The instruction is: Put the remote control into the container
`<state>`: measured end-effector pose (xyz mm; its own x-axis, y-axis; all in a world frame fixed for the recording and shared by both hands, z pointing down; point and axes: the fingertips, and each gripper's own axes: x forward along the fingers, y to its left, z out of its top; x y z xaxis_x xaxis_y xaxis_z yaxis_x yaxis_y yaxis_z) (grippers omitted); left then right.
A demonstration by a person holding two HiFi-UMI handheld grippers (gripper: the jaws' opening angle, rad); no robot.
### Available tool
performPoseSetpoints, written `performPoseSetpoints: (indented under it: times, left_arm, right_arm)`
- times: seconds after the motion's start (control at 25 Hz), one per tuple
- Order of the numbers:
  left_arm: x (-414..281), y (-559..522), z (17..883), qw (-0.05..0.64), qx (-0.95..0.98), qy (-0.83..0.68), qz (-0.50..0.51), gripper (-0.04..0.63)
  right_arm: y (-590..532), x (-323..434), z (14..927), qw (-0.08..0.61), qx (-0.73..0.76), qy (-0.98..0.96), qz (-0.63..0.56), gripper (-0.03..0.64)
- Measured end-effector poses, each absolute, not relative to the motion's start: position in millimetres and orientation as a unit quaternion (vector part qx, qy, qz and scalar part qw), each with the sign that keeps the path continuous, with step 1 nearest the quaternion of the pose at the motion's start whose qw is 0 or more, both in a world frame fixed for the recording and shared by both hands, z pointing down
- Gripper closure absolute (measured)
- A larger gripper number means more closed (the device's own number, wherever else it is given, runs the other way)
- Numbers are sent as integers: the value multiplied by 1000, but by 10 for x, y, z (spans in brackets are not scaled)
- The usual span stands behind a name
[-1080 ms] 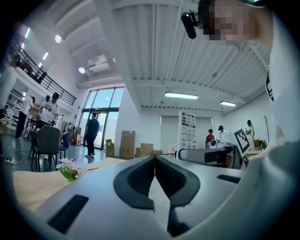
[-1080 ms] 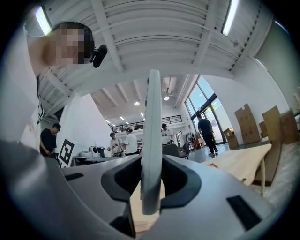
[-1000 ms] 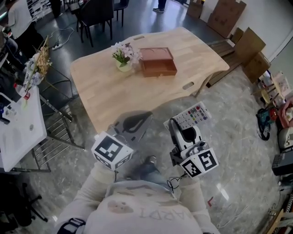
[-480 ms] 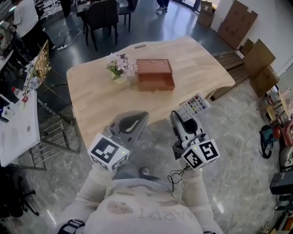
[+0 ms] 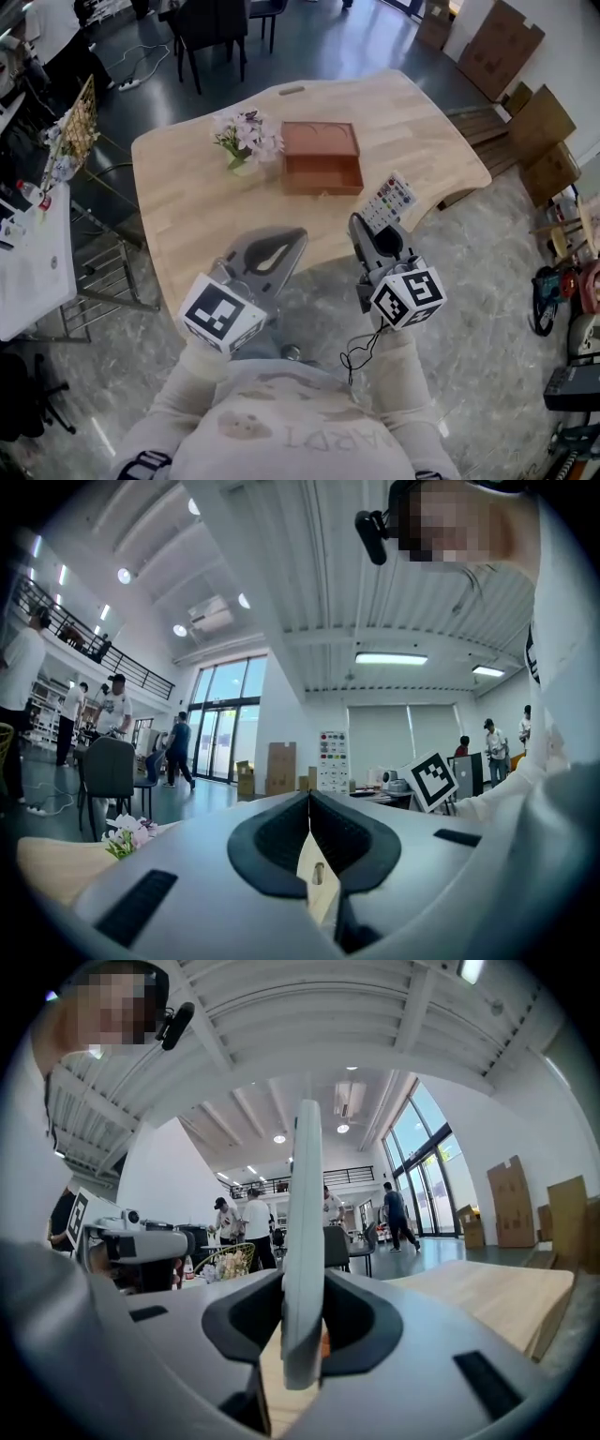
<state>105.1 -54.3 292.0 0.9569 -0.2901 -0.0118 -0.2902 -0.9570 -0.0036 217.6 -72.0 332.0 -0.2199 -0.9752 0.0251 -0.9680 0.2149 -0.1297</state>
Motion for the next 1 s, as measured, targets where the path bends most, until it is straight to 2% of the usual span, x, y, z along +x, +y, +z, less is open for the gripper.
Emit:
performPoseSetpoints:
  times: [0.24,1.0]
  left_arm:
    - [1122,-896,2935,-6,-989,146,8,581]
    - [1232,-1725,3234,-52,-987,149,-10,581]
  right_arm:
    - [-1306,2373,3542,-31,-627,776,-63,506]
    - [-2664,2720,4754,-306,-571,760,-55,506]
